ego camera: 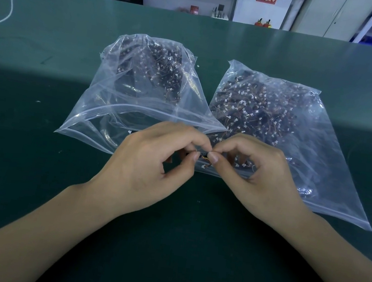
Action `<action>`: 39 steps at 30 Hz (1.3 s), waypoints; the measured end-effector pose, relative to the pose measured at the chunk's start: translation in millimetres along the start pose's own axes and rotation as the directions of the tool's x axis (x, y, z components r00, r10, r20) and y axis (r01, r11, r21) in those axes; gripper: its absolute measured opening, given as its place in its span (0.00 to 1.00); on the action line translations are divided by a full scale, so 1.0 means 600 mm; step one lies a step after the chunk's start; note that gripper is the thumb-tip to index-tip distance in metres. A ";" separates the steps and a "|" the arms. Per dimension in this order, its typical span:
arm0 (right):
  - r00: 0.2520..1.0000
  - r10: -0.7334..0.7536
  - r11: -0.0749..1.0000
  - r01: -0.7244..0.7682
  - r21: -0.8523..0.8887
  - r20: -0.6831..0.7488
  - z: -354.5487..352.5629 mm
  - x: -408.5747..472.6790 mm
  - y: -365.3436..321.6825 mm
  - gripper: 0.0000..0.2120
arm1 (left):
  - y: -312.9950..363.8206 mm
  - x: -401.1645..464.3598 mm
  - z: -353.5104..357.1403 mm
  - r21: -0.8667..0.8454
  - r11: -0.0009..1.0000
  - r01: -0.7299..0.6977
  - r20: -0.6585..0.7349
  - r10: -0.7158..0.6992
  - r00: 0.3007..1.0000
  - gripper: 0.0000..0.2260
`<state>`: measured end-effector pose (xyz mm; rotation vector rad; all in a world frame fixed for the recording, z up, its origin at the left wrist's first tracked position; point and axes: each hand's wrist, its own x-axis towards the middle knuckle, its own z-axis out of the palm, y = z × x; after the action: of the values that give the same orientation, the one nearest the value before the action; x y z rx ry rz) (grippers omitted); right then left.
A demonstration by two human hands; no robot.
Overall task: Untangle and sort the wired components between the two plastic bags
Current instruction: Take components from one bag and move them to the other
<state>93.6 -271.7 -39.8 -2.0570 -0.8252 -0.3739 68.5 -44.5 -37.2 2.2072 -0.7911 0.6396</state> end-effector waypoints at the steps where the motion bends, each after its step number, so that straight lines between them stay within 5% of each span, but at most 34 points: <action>1: 1.000 0.003 1.000 -0.003 0.001 0.002 0.000 0.000 0.000 0.04 | 0.000 0.000 0.000 0.001 1.000 -0.006 0.005 0.006 1.000 0.10; 19: 0.999 -0.034 0.999 0.034 -0.031 -0.013 -0.003 0.000 0.005 0.03 | -0.001 -0.002 0.002 0.035 0.999 -0.012 0.012 0.011 1.000 0.10; 26: 0.995 -0.025 0.920 0.062 -0.386 0.100 -0.014 0.001 0.023 0.21 | -0.019 -0.001 -0.003 0.075 0.990 0.116 -0.148 -0.104 0.983 0.08; 39: 0.998 -0.061 0.942 0.062 -0.331 0.014 -0.014 0.002 0.026 0.11 | -0.016 -0.003 0.001 0.065 0.994 0.085 -0.017 -0.084 0.996 0.02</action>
<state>105.4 -284.3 -43.8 -2.3458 -0.8779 -0.5768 74.3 -38.9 -43.2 2.2798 -0.6739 0.6468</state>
